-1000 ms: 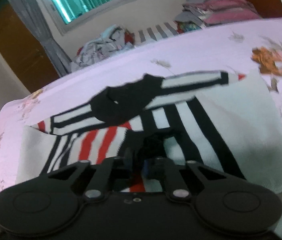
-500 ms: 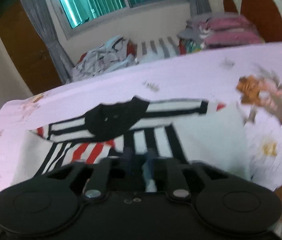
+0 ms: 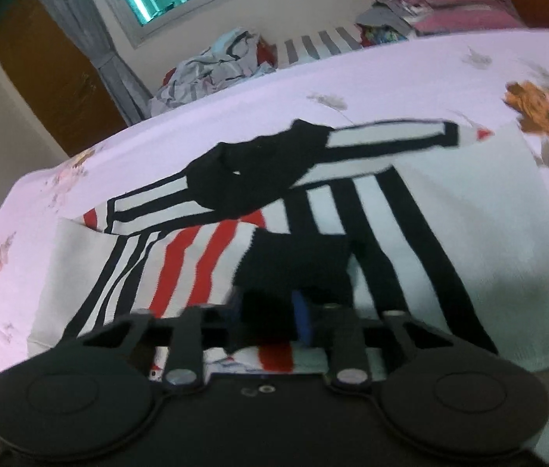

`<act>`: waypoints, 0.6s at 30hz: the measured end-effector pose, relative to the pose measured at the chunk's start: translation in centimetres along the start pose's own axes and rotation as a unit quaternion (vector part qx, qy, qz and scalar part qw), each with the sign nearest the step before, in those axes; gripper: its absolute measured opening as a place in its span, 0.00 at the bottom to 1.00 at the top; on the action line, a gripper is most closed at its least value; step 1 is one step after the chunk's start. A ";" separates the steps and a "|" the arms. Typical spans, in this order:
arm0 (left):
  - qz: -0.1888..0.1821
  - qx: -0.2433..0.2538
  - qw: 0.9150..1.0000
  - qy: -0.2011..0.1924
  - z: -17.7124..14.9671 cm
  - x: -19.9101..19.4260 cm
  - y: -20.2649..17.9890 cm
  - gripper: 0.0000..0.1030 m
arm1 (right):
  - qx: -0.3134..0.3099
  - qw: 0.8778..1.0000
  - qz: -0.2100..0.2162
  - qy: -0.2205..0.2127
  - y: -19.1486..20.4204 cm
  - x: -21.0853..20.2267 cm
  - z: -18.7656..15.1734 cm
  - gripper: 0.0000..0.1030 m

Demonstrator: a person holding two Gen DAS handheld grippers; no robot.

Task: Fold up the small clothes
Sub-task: 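Grasp the black cuff with the right tool and straighten the folded sleeve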

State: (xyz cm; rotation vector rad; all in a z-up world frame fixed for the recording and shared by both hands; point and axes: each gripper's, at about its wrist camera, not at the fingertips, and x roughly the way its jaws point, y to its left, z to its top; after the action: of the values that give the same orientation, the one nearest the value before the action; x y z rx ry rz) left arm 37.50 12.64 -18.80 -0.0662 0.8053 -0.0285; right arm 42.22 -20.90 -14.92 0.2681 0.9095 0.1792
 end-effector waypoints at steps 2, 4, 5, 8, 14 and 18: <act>0.002 0.003 1.000 -0.004 0.2 0.4 -0.1 0.76 | -0.010 1.000 0.000 0.000 0.6 0.2 0.2 0.01; 0.002 0.005 1.000 -0.004 0.4 0.5 -0.2 0.76 | -0.036 0.999 -0.012 0.003 1.2 0.1 0.4 0.01; 0.001 0.004 1.000 -0.005 0.4 0.4 -0.1 0.76 | -0.043 0.999 -0.017 -0.004 1.1 -0.5 0.5 0.01; -0.001 0.004 1.000 -0.005 0.4 0.4 0.0 0.76 | -0.022 0.999 -0.025 -0.017 -0.7 -2.1 1.0 0.45; -0.001 0.000 1.000 -0.007 0.4 0.6 -0.1 0.76 | 0.030 0.999 -0.016 0.013 -3.2 -2.0 0.0 0.51; 0.000 0.002 1.000 -0.006 0.3 0.5 -0.1 0.76 | 0.051 0.998 0.007 0.019 -2.6 -0.8 -0.8 0.42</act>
State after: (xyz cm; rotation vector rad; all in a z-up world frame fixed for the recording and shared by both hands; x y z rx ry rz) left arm 38.08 12.57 -18.97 -0.0637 0.7933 -0.0299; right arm 41.21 -23.43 -15.62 0.3670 0.9559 0.1511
